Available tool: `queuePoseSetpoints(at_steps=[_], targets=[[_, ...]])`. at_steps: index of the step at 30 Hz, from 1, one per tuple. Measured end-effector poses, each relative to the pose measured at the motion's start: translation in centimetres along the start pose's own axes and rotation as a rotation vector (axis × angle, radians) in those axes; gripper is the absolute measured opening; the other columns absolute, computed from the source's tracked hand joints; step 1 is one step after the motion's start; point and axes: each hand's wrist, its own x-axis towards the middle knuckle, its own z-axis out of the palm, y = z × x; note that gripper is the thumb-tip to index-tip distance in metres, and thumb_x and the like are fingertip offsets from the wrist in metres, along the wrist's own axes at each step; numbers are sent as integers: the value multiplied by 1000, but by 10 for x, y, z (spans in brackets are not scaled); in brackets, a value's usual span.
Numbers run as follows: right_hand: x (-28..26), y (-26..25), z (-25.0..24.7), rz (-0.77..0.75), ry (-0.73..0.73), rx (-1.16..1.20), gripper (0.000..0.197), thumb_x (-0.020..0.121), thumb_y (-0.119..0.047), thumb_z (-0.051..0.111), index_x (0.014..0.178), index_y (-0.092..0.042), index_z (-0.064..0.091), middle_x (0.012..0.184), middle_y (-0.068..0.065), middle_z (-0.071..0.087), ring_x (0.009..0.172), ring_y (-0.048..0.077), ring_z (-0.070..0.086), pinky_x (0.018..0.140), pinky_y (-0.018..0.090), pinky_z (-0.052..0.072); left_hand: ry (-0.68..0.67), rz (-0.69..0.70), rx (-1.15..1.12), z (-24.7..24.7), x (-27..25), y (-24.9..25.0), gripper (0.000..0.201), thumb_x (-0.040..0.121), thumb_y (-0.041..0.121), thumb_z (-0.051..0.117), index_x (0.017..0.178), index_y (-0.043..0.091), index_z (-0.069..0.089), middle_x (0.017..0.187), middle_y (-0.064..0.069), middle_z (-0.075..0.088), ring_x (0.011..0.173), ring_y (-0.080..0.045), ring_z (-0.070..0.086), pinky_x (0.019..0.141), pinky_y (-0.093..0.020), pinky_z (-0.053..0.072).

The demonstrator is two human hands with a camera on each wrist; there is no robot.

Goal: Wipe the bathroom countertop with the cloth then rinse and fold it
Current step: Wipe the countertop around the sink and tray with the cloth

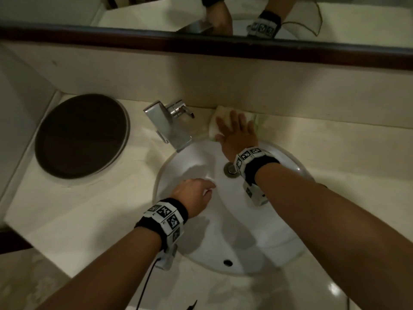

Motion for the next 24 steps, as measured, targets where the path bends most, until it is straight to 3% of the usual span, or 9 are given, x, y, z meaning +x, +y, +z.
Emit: queuePoseSetpoints(at_steps=[5, 16, 19, 24], targets=[[-17, 47, 5, 32, 23, 24, 58, 102, -49, 21, 153, -37, -3, 162, 5, -14, 149, 32, -7, 119, 52, 1, 14, 31, 46, -6, -6, 16, 34, 97, 32, 46, 129, 28, 59, 129, 5, 62, 117, -18, 57, 99, -29, 43], [-107, 191, 30, 326, -34, 122, 60, 98, -55, 13, 154, -37, 0, 163, 4, -12, 149, 29, -6, 119, 50, 3, -84, 136, 126, 4, 6, 80, 34, 98, 35, 44, 129, 32, 58, 129, 5, 62, 115, -17, 58, 101, -32, 43], [-146, 210, 40, 378, 1, 144, 61, 96, -55, 7, 154, -37, 2, 163, 4, -11, 150, 29, -5, 119, 51, 5, -99, 204, 136, 11, 7, 102, 34, 98, 33, 45, 128, 31, 59, 128, 6, 63, 113, -17, 59, 100, -29, 43], [-219, 208, 67, 475, -20, 197, 58, 98, -54, 6, 152, -39, -10, 162, 4, -17, 149, 26, -11, 120, 47, -1, -127, 323, 162, 23, 7, 136, 33, 99, 30, 45, 129, 26, 60, 129, 5, 62, 115, -16, 57, 99, -27, 42]])
